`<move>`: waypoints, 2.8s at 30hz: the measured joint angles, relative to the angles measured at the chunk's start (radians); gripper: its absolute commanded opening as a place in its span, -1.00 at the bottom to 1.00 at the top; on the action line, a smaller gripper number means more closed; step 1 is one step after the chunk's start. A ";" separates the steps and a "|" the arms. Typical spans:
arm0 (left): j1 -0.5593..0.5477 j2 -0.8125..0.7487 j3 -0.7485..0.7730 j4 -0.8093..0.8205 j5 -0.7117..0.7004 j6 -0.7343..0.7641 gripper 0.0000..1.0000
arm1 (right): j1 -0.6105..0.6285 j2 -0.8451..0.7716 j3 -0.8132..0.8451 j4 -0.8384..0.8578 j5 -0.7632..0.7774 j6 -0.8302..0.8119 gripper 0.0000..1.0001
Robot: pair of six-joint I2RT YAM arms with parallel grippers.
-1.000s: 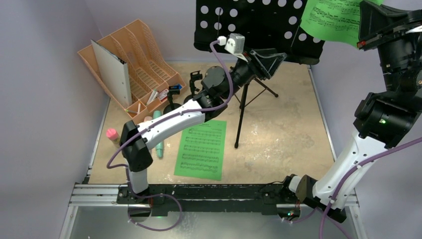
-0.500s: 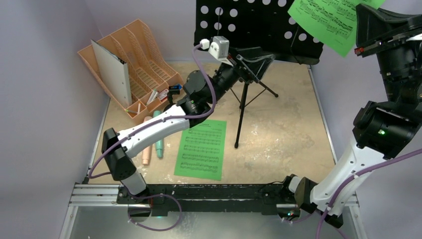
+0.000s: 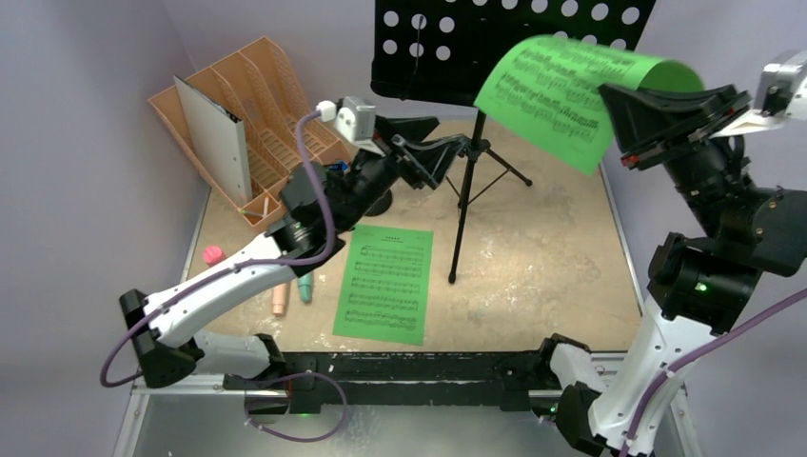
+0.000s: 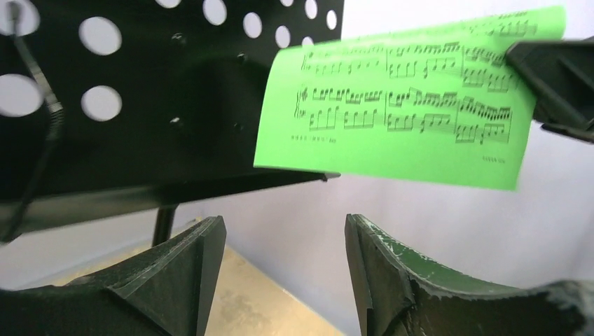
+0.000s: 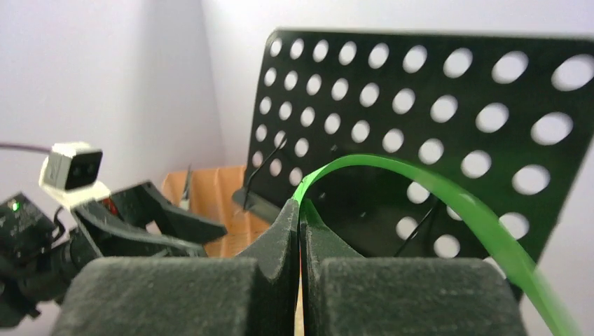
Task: Pack up the instrument practice props
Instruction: Place the sheet music at the center of the board.
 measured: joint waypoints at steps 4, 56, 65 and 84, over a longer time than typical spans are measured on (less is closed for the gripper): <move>0.000 -0.124 -0.079 -0.088 -0.032 -0.008 0.33 | 0.068 -0.071 -0.161 0.048 -0.034 0.042 -1.00; 0.369 -0.630 -0.477 -0.700 -0.234 0.115 0.38 | 0.352 -0.442 -1.225 -0.256 -0.045 0.076 -1.00; 0.474 -0.653 -0.520 -0.697 -0.190 0.103 0.38 | 0.565 -0.343 -1.324 0.055 0.040 0.242 -1.00; 0.520 -0.705 -0.558 -0.692 -0.228 0.090 0.38 | 1.239 0.226 -1.118 0.619 0.554 0.388 -1.00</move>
